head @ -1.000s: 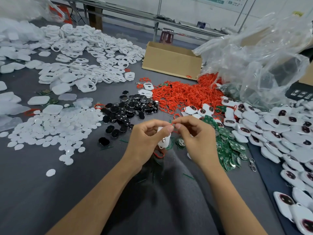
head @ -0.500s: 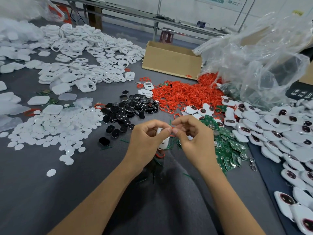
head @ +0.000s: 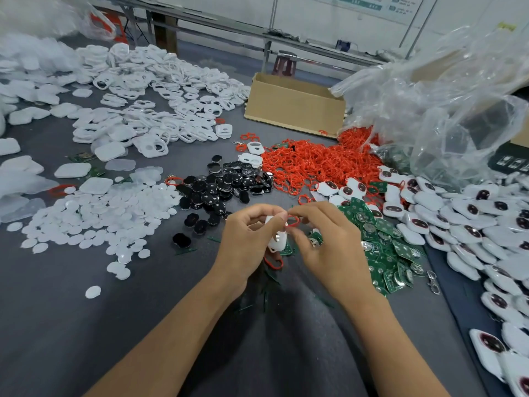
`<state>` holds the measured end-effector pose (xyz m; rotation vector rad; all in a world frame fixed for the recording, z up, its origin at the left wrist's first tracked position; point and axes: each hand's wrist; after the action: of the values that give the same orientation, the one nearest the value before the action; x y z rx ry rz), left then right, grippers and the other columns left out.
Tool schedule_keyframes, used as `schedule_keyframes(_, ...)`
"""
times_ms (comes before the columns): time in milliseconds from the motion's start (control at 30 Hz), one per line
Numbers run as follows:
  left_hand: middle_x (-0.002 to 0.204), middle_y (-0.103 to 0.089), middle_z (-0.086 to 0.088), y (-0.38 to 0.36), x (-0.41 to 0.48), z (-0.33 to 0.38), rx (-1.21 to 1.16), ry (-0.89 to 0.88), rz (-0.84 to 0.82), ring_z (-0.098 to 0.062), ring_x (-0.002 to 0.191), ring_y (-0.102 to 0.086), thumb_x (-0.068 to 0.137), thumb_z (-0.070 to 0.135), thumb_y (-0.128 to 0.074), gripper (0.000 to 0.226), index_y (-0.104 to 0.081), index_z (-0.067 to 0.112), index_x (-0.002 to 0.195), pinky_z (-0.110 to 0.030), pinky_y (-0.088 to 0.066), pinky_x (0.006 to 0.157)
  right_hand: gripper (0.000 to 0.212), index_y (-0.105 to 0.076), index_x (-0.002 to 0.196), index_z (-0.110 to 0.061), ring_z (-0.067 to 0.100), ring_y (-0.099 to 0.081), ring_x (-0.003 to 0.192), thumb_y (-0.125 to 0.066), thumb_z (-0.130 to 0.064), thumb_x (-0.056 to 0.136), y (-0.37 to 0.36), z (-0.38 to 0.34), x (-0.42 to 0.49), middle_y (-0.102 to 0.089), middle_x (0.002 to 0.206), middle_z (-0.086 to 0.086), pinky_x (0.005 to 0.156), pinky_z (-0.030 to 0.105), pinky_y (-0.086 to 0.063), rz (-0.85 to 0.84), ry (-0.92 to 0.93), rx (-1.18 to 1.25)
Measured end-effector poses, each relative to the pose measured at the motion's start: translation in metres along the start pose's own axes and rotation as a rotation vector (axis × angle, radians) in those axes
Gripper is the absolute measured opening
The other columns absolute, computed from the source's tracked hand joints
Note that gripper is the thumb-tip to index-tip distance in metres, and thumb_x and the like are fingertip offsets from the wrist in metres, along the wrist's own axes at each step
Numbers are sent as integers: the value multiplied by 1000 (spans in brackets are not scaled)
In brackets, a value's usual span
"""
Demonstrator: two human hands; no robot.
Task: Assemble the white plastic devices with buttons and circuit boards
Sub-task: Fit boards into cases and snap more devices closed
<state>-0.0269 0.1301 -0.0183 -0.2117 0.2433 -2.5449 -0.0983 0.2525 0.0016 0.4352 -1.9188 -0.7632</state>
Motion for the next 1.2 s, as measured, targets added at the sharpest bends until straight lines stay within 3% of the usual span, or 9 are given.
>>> schedule_keyframes(100, 75, -70, 9, -1, 1, 0, -27, 20, -45, 0, 65, -59, 88, 6, -66, 16, -69, 15, 101, -20, -49, 62, 19, -69, 98, -10, 15, -61, 80, -74, -10, 79, 0, 1, 0, -65, 91, 0, 75, 31, -52, 41, -48, 65)
schedule_keyframes(200, 89, -71, 1, -1, 2, 1, -58, 82, -63, -3, 70, -62, 89, 2, -64, 34, -59, 14, 120, -21, -51, 59, 23, -70, 94, -12, 5, -59, 73, -78, -6, 73, 1, 1, 0, -64, 84, -3, 71, 23, -51, 131, -148, 142)
schedule_keyframes(467, 104, -70, -20, -1, -2, 4, -106, 139, -157, -17, 78, -61, 92, -4, -55, 24, -65, 3, 113, -30, -60, 71, 29, -70, 89, -20, 8, -63, 76, -79, -1, 69, 0, -3, 3, -68, 84, -7, 71, 25, -53, 105, -311, 344)
schedule_keyframes(633, 108, -70, -20, 2, -1, 4, -117, 215, -191, -21, 77, -70, 95, 0, -51, 24, -67, 8, 112, -51, -50, 92, 30, -71, 88, -20, 7, -64, 75, -78, 1, 68, 0, -3, 3, -69, 84, -6, 69, 21, -52, 77, -284, 323)
schedule_keyframes(733, 103, -72, -16, 3, 3, 3, -170, 240, -209, -18, 77, -70, 97, 6, -51, 22, -69, 7, 108, -36, -60, 77, 35, -70, 85, -28, 6, -65, 77, -77, 3, 68, 1, -4, 4, -69, 85, -10, 68, 17, -49, 64, -297, 329)
schedule_keyframes(833, 92, -73, -11, 2, 4, 2, -210, 246, -185, -16, 72, -69, 98, 13, -51, 21, -69, 5, 104, -25, -58, 63, 47, -66, 80, -37, 1, -64, 75, -75, 7, 66, 2, -5, 5, -68, 82, -15, 66, 11, -46, 52, -334, 376)
schedule_keyframes(1033, 94, -74, -10, 2, 2, 0, -221, 235, -192, -16, 71, -69, 97, 14, -52, 23, -69, 3, 107, -24, -58, 62, 41, -68, 79, -30, -2, -63, 71, -77, 7, 65, 4, -4, 6, -69, 79, -13, 64, 11, -46, 16, -397, 439)
schedule_keyframes(1200, 85, -74, -8, 4, 2, 0, -236, 238, -200, -16, 69, -69, 95, 11, -54, 18, -71, 7, 98, -26, -59, 62, 36, -66, 75, -25, 11, -64, 75, -78, 8, 66, 1, -3, 5, -68, 83, -5, 70, 24, -49, 2, -426, 491)
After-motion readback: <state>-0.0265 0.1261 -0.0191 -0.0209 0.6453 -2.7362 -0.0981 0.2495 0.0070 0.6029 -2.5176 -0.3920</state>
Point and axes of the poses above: each hand's wrist, its own x-axis towards the middle knuckle, its own y-axis out of the back of the hand, z = x × y
